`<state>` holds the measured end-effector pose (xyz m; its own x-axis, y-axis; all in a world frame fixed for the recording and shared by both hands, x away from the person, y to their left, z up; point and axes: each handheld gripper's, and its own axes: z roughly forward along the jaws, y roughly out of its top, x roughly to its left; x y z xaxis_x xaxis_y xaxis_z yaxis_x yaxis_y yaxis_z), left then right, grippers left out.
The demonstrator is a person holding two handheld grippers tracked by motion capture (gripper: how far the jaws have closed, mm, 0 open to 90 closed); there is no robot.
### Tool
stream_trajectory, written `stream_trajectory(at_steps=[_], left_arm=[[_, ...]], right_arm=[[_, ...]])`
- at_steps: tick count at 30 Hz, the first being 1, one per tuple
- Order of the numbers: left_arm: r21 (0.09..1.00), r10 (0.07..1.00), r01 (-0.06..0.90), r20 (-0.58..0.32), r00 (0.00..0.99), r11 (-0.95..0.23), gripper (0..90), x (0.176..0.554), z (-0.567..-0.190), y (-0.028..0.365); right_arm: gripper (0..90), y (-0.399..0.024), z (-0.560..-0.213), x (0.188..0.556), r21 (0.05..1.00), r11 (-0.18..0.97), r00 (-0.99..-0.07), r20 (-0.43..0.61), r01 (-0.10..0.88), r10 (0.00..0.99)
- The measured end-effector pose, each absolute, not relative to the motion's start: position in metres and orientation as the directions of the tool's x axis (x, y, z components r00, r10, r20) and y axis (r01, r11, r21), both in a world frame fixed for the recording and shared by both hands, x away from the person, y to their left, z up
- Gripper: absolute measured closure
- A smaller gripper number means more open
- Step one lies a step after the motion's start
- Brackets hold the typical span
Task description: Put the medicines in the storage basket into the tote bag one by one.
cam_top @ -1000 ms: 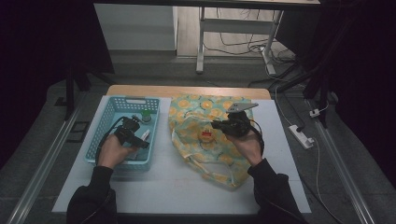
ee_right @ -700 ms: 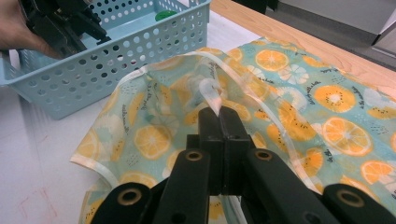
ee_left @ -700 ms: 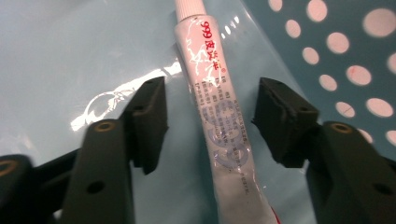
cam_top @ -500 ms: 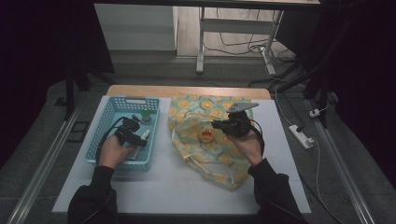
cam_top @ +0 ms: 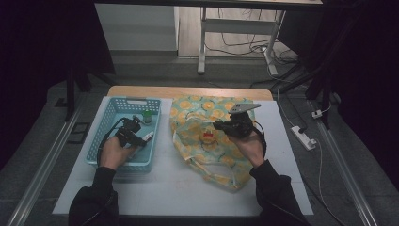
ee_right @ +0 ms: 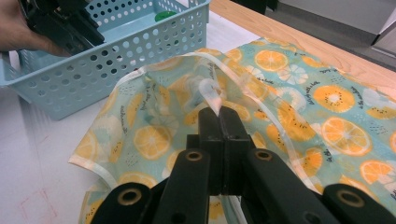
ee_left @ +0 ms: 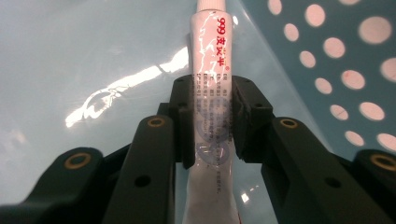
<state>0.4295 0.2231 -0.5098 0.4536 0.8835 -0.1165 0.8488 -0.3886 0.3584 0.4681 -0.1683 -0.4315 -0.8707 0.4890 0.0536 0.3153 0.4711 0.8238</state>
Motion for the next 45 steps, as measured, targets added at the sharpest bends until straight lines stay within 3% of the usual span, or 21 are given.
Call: stream_trajectory(at_steps=[8, 25, 45], left_arm=[[0.414, 0.891, 0.829, -0.084, 0.447, -0.377, 72.0, 0.427, -0.501, 0.224], [0.515, 0.887, 0.8, -0.149, 0.437, -0.308, 72.0, 0.419, -0.478, 0.239], [0.635, 0.835, 0.711, -0.183, 0.519, -0.303, 72.0, 0.402, -0.438, 0.234]], right_arm=[[90.0, -0.168, -0.43, 0.467, 0.826, 0.469, -0.871, 0.051, 0.312, 0.489], [89.9, -0.168, -0.428, 0.466, 0.834, 0.462, -0.873, 0.049, 0.303, 0.485], [90.0, -0.17, -0.427, 0.466, 0.837, 0.458, -0.872, 0.047, 0.3, 0.487]])
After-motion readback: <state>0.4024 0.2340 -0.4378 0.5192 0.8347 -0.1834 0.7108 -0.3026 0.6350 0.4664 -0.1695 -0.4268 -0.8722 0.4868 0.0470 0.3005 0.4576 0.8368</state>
